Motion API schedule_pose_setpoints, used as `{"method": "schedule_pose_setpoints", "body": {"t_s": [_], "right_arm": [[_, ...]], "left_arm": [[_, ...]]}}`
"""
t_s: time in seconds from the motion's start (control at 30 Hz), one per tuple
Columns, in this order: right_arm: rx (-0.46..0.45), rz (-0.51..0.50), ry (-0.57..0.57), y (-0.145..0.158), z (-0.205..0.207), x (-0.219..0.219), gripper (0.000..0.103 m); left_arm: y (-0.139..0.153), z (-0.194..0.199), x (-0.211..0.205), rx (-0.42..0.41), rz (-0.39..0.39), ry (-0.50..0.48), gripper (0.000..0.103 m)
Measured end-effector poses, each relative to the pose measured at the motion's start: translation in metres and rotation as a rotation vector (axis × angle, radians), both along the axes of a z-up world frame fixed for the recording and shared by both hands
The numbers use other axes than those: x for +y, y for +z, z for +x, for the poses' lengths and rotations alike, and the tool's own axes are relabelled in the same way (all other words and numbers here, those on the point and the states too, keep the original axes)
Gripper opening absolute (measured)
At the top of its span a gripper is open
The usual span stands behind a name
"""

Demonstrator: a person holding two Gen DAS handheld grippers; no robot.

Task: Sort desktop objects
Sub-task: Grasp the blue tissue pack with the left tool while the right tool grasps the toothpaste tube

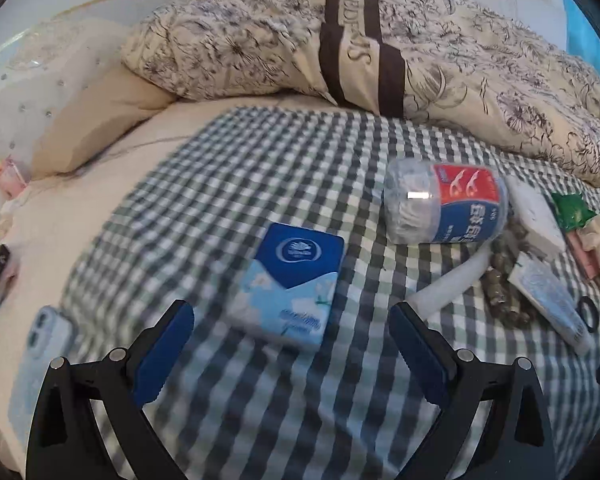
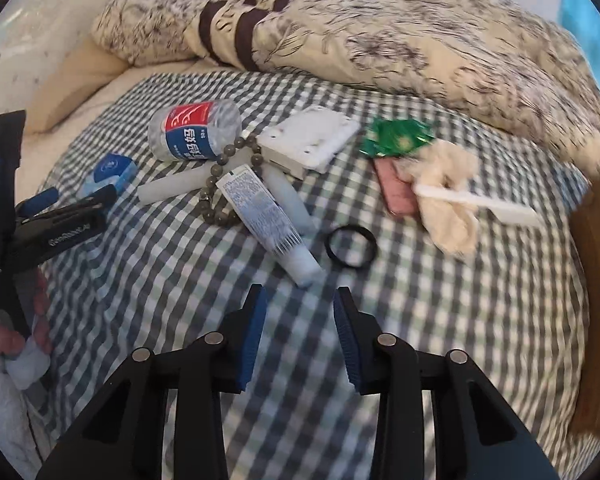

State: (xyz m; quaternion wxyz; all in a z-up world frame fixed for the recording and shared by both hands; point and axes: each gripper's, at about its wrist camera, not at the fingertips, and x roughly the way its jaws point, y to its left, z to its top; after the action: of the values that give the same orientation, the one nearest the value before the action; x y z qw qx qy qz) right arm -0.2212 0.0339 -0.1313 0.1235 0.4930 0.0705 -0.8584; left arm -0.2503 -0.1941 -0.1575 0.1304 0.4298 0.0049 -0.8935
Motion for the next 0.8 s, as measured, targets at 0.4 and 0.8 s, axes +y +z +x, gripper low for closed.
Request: {"method": "schedule_pose_setpoints", "body": {"t_s": [0.4, 0.8], "right_arm": [[-0.044, 0.027, 0.026, -0.032, -0.041, -0.023, 0.035], [-0.056, -0.075, 0.03, -0.008, -0.007, -0.01, 0.02]], "left_arm": [[-0.014, -0.016, -0.002, -0.011, 0.055, -0.036, 0.053], [0.005, 0.016, 0.023, 0.0, -0.005, -0.043, 0.053]]}}
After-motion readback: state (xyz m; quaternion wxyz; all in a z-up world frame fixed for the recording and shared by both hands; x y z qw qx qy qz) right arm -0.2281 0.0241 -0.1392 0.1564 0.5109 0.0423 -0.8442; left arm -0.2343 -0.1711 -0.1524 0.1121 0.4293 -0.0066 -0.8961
